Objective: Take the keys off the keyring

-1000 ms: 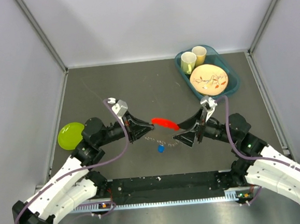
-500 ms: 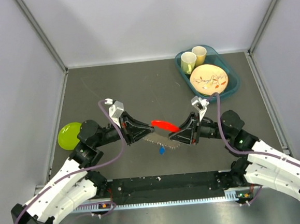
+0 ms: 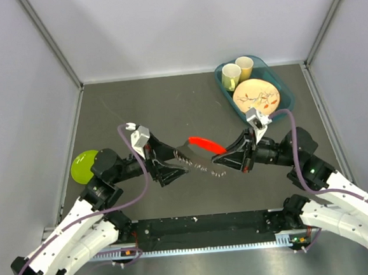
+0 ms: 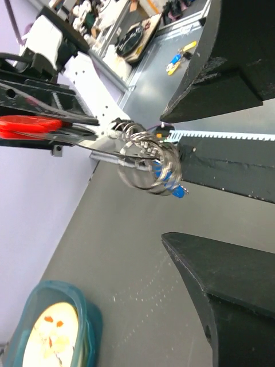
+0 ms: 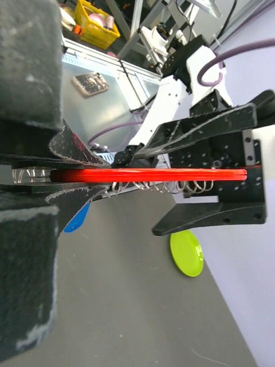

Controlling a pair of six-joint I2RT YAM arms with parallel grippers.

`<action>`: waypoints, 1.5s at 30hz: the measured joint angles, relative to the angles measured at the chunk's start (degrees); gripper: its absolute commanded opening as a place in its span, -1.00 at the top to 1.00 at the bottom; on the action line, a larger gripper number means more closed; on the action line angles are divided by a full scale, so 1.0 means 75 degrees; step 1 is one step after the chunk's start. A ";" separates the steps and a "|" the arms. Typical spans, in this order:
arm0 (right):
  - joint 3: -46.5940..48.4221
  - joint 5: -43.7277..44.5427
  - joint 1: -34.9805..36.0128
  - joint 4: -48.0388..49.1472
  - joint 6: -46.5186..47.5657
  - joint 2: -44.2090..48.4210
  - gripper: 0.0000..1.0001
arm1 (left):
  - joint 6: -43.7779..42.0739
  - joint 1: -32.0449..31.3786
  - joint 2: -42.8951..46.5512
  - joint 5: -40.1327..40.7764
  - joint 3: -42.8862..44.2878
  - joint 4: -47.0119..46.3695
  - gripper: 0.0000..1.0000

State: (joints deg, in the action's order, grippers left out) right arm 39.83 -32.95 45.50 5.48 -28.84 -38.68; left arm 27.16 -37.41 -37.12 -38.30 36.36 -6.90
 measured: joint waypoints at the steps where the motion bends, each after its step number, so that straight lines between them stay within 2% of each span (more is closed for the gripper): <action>1: 0.0181 -0.0029 0.0000 -0.0070 0.0064 -0.0020 1.00 | 0.0067 0.0000 -0.0009 -0.0119 -0.0003 -0.0073 -0.64; 14: 0.0656 -0.0428 0.0000 -0.0338 0.0280 -0.0618 1.00 | 0.0892 -0.0006 -0.0224 -0.1067 -0.0058 -0.1247 -0.63; 20: 0.0656 -0.0699 -0.0003 -0.0198 0.0175 -0.0854 1.00 | 0.1026 -0.0026 -0.0379 -0.1061 -0.0058 -0.1399 -0.44; 22: 0.0656 -0.0793 -0.0003 -0.0146 0.0152 -0.0930 1.00 | 0.1035 -0.0041 -0.0507 -0.1061 -0.0058 -0.1440 -0.15; 24: 0.0656 -0.0863 -0.0003 -0.0093 0.0102 -0.1003 1.00 | 0.1078 -0.0064 -0.0659 -0.1055 -0.0058 -0.1443 0.26; 25: 0.0656 -0.0903 -0.0003 -0.0096 0.0087 -0.1032 1.00 | 0.1107 -0.0076 -0.0726 -0.1052 -0.0058 -0.1434 0.65; 26: 0.0656 -0.0930 -0.0003 -0.0093 0.0076 -0.1055 1.00 | 0.1122 -0.0082 -0.0766 -0.1052 -0.0058 -0.1428 0.81; 28: 0.0656 -0.0935 -0.0003 -0.0108 0.0076 -0.1081 1.00 | 0.1107 -0.0090 -0.0784 -0.1037 -0.0055 -0.1405 1.00; 30: 0.0656 -0.0901 -0.0012 -0.0119 0.0102 -0.1078 1.00 | 0.1105 -0.0122 -0.0764 -0.1003 -0.0029 -0.1358 1.00; 33: 0.0656 -0.0807 -0.0020 -0.0131 0.0140 -0.1040 0.68 | 0.1096 -0.0152 -0.0734 -0.0892 0.0032 -0.1215 1.00; 34: 0.0656 -0.0734 -0.0017 -0.0149 0.0169 -0.1011 0.40 | 0.1096 -0.0172 -0.0731 -0.0842 0.0041 -0.1186 1.00; 36: 0.0638 -0.0571 -0.0020 -0.0192 0.0160 -0.0918 0.18 | 0.1072 -0.0184 -0.0723 -0.0714 0.0055 -0.1131 1.00; 37: 0.0624 -0.0460 -0.0020 -0.0189 0.0178 -0.0810 0.01 | 0.1058 -0.0175 -0.0714 -0.0615 0.0055 -0.1072 1.00; 40: 0.0312 -0.0149 -0.0026 0.0029 0.0195 -0.0303 -0.24 | 0.1037 -0.0172 -0.0694 -0.0391 0.0087 -0.1011 1.00; 45: -0.0752 0.0361 -0.0012 0.0764 0.0303 0.0793 -0.31 | 0.1052 -0.0169 -0.0504 0.0172 0.0163 -0.0810 1.00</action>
State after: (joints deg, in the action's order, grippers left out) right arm 34.20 -30.24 45.41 11.20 -26.57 -32.73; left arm 35.05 -38.68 -40.91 -37.01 37.58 -12.97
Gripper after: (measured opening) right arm 0.648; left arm 0.120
